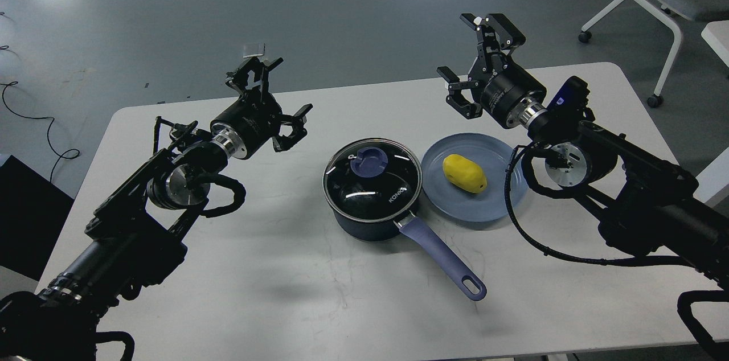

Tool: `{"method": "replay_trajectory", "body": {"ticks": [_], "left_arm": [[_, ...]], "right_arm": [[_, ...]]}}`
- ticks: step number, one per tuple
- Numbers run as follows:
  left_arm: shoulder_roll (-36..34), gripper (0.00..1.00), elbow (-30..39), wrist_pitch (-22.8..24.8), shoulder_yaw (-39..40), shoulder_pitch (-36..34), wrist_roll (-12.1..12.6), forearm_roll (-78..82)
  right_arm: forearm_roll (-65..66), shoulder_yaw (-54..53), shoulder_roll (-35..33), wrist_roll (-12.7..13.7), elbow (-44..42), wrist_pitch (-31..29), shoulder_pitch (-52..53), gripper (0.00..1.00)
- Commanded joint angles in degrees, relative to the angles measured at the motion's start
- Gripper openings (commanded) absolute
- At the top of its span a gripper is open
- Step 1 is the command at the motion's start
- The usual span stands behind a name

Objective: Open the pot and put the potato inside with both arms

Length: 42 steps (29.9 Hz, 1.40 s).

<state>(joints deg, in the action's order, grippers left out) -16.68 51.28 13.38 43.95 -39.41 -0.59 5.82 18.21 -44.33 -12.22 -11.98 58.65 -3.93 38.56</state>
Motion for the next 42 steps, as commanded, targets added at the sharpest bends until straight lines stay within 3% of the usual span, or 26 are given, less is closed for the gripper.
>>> {"method": "replay_trajectory", "body": {"ticks": [1, 8, 36, 42], "left_arm": [[-0.28, 0.99, 0.92, 0.07, 0.26, 1.53, -0.82, 0.16], [-0.11, 0.99, 1.02, -0.54, 0.43, 2.24, -4.86, -0.1], [-0.28, 0.99, 1.02, -0.63, 1.58, 1.71, -5.47, -0.1], [0.16, 0.99, 1.02, -0.28, 1.66, 1.88, -10.57, -0.02]], "right_arm": [[-0.02, -0.14, 1.23, 2.22, -1.87, -0.03, 0.29, 1.0], [-0.02, -0.58, 1.59, 1.7, -1.87, 0.24, 0.2, 1.0], [-0.02, -1.28, -0.87, 0.12, -0.73, -0.03, 0.46, 1.0], [-0.02, -1.28, -0.87, 0.12, -0.73, -0.03, 0.38, 1.0]]}}
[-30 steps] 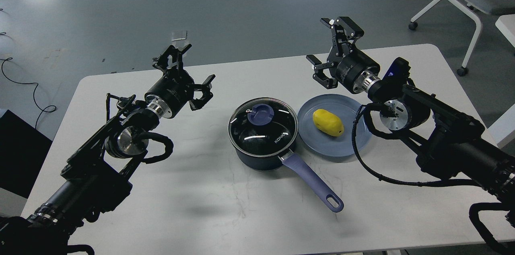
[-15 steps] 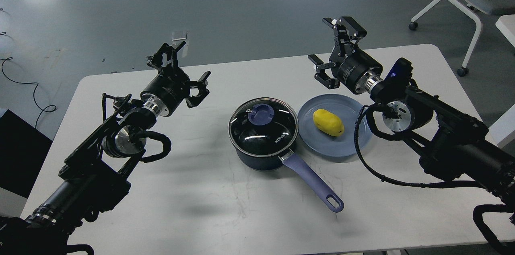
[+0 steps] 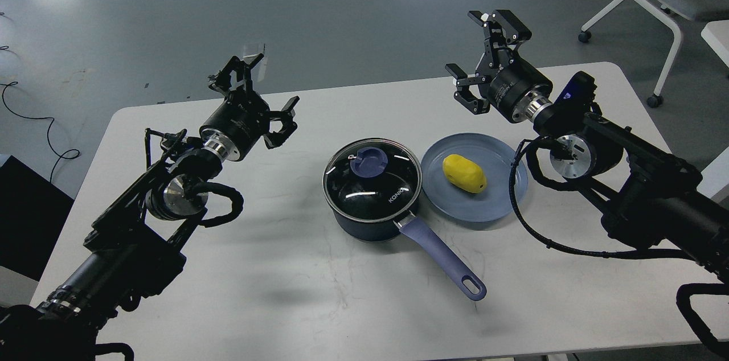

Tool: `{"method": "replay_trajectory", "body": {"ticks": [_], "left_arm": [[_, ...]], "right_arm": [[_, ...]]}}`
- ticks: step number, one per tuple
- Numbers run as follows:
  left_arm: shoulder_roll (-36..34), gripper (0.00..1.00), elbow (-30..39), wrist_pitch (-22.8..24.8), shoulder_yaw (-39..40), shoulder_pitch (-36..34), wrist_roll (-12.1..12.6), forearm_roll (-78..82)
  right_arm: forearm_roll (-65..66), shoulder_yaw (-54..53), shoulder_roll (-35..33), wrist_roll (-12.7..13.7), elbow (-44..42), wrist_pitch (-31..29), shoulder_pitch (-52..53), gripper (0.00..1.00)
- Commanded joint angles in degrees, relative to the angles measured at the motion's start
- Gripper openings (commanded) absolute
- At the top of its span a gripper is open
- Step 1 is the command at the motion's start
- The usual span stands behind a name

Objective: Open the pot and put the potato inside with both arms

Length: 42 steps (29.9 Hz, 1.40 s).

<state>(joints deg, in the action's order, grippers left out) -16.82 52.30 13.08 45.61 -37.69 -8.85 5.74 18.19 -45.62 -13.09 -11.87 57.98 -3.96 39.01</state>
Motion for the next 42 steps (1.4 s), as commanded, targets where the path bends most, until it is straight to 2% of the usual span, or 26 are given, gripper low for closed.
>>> {"method": "replay_trajectory", "body": {"ticks": [1, 14, 16, 18, 19, 21, 22, 24, 28, 30, 33, 37, 42], "left_arm": [[0.47, 0.99, 0.0, -0.16, -0.08, 0.16, -2.92, 0.14], [-3.04, 0.98, 0.0, -1.74, -0.96, -1.16, -2.75, 2.25], [-4.01, 0.99, 0.26, -2.18, -1.57, -1.86, -3.01, 8.03], [-5.32, 0.98, 0.26, -3.75, -3.24, -2.74, -3.1, 23.61], [-5.33, 0.98, 0.26, -3.76, -3.24, -2.74, -3.1, 23.7], [-7.52, 0.98, 2.09, -7.61, -3.16, -3.36, -3.19, 38.05], [-8.49, 0.98, 3.24, -8.06, -3.24, -3.79, -3.19, 41.07], [-13.48, 0.98, 8.32, -8.07, -3.51, -5.38, -3.36, 47.93], [-16.31, 0.98, 16.15, -8.59, -3.77, -5.82, -3.45, 52.08], [-18.41, 0.98, 24.22, -12.7, -3.86, -5.82, -3.45, 63.36], [-18.6, 0.98, 30.38, -19.11, -6.56, -4.68, -2.67, 79.35], [-18.43, 0.98, 32.69, -25.46, -15.09, -2.67, -2.22, 95.9], [-16.32, 0.98, 31.99, -26.0, -17.13, -0.73, -2.31, 110.78]], "right_arm": [[0.0, 0.01, -0.01, 0.0, -0.06, 0.01, -0.16, 1.0], [0.27, -1.22, -0.19, -0.79, -0.06, 0.27, -0.16, 1.0], [0.18, -1.84, -0.36, -1.05, -0.06, 0.27, -0.16, 1.0], [0.18, -2.54, -1.93, -1.05, -0.32, 0.27, -0.34, 1.0], [0.18, -2.54, -1.94, -1.05, -0.32, 0.27, -0.34, 1.0], [0.0, -5.07, -2.91, -0.88, -0.58, 0.36, -0.6, 1.0], [0.0, -5.96, -3.08, -0.7, -0.58, 0.36, -0.87, 1.0], [-0.26, -7.55, -3.09, -0.52, -0.76, 0.27, -1.65, 1.0], [-0.35, -7.64, -3.17, -0.52, -1.37, 0.36, -2.27, 1.0], [-0.35, -7.81, -3.17, -0.52, -2.16, 0.36, -2.71, 1.0], [-0.35, -8.51, -3.17, -0.52, -2.69, 0.36, -3.06, 1.0], [-0.35, -8.78, -3.17, -0.52, -2.78, 0.45, -3.5, 1.0], [-0.35, -8.78, -3.7, -0.52, -2.87, 0.45, -3.77, 1.0]]}}
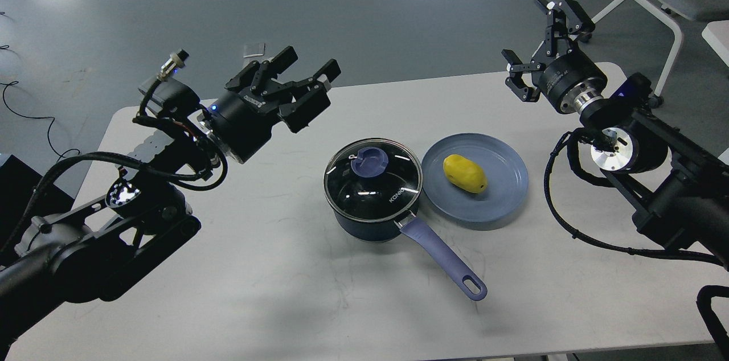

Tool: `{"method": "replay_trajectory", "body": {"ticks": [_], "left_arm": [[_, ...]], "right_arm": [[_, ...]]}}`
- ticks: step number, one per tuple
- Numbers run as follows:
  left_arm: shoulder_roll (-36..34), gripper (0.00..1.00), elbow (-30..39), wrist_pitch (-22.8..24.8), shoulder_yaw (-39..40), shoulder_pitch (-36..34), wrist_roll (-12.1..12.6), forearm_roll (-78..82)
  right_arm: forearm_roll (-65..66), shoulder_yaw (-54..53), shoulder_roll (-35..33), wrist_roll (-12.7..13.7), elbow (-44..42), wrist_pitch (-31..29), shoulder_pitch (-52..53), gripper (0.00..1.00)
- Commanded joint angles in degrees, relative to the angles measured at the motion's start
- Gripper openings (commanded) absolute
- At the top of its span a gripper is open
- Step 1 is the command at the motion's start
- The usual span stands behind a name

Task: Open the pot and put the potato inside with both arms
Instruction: 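Lower the left gripper onto the blue lid knob and grasp it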

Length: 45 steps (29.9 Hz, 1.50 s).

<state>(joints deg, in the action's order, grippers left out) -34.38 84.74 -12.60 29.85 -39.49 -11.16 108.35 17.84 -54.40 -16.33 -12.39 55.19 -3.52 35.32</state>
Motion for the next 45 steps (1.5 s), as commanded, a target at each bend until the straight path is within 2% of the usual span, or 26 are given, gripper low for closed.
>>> {"method": "replay_trajectory", "body": {"ticks": [1, 8, 14, 21, 45], "left_arm": [[1.95, 0.98, -0.62, -0.14, -2.68, 1.43, 0.0, 10.8], [6.51, 0.98, -3.34, 1.18, -7.52, 1.87, 0.35, 16.65], [10.82, 0.98, -6.6, 1.35, -7.62, 2.31, 0.35, 16.65], [14.61, 0.98, -14.85, 1.35, -7.27, 2.31, 0.43, 16.65], [13.99, 0.98, -14.51, 0.91, -7.09, 3.8, 0.7, 16.65]], "right_arm": [[0.0, 0.0, -0.54, -0.01, 0.0, 0.0, -0.08, 1.0], [0.09, 0.0, -0.63, 0.08, -0.17, 0.09, -0.43, 1.0], [0.0, 0.0, -0.63, 0.08, -0.61, 0.09, -0.6, 1.0], [0.0, 0.0, -0.63, 0.08, -0.97, 0.09, -0.6, 1.0], [0.0, 0.09, -0.72, 0.17, -1.84, 0.09, -0.52, 1.0]]}}
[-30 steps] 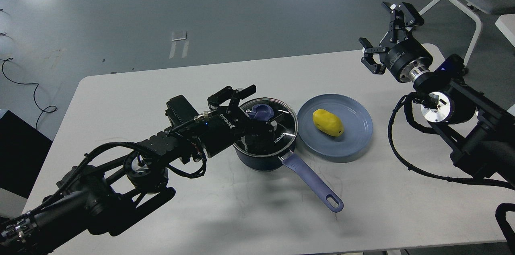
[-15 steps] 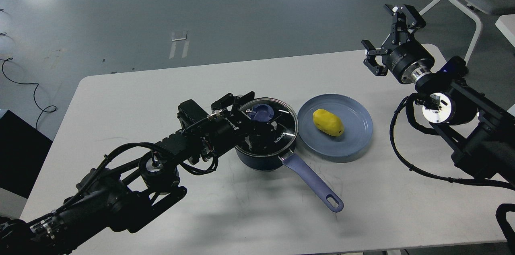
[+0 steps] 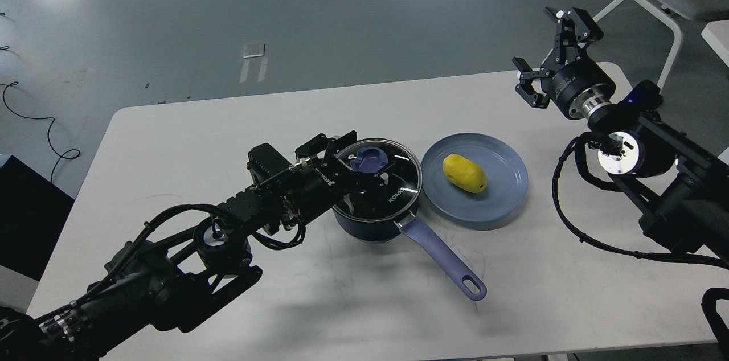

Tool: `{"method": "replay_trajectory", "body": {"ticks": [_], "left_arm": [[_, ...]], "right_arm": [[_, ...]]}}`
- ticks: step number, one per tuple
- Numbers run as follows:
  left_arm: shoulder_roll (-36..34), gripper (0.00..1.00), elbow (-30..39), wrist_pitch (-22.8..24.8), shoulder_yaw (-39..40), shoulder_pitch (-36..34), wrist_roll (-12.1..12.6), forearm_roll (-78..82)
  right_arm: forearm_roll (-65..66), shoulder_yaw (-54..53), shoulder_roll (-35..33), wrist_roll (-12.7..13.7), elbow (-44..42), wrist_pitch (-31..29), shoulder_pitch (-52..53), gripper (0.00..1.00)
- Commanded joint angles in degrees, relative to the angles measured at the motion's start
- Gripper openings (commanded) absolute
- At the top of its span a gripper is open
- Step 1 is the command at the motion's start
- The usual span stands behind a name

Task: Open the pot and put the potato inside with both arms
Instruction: 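Lower the left gripper onto the blue lid knob and grasp it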

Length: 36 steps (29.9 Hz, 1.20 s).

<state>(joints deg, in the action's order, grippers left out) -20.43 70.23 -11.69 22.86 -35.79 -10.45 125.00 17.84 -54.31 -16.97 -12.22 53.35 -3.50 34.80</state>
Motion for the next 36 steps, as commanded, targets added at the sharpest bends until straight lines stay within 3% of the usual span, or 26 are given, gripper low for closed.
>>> {"method": "replay_trajectory", "body": {"ticks": [1, 22, 30, 31, 33, 36], "left_arm": [[0.04, 0.98, -0.01, 0.0, -0.09, 0.2, -0.01, 0.0], [0.3, 0.97, -0.45, 0.0, -0.36, 2.13, -0.1, 0.0], [0.83, 0.69, -0.98, 0.09, -0.27, 2.13, -0.27, 0.0], [0.83, 0.59, -1.24, 0.18, -0.27, 2.13, -0.27, 0.0], [0.83, 0.5, -1.85, 0.18, -0.27, 2.13, -0.27, 0.0], [0.48, 0.46, -2.03, 0.18, -0.36, 2.13, -0.27, 0.0]], "right_arm": [[0.0, 0.0, -0.08, 0.0, 0.0, -0.02, 0.0, 1.0], [0.0, 0.26, -0.69, 0.09, 0.0, 0.86, -0.08, 1.0], [0.0, 0.35, -1.22, 0.09, 0.0, 0.86, 0.0, 1.0], [0.0, 0.35, -1.22, 0.09, 0.0, 0.86, 0.0, 1.0], [0.09, 0.35, -1.31, 0.09, 0.0, 0.86, 0.0, 1.0], [0.0, 0.35, -1.31, 0.09, 0.0, 0.86, 0.0, 1.0]]}}
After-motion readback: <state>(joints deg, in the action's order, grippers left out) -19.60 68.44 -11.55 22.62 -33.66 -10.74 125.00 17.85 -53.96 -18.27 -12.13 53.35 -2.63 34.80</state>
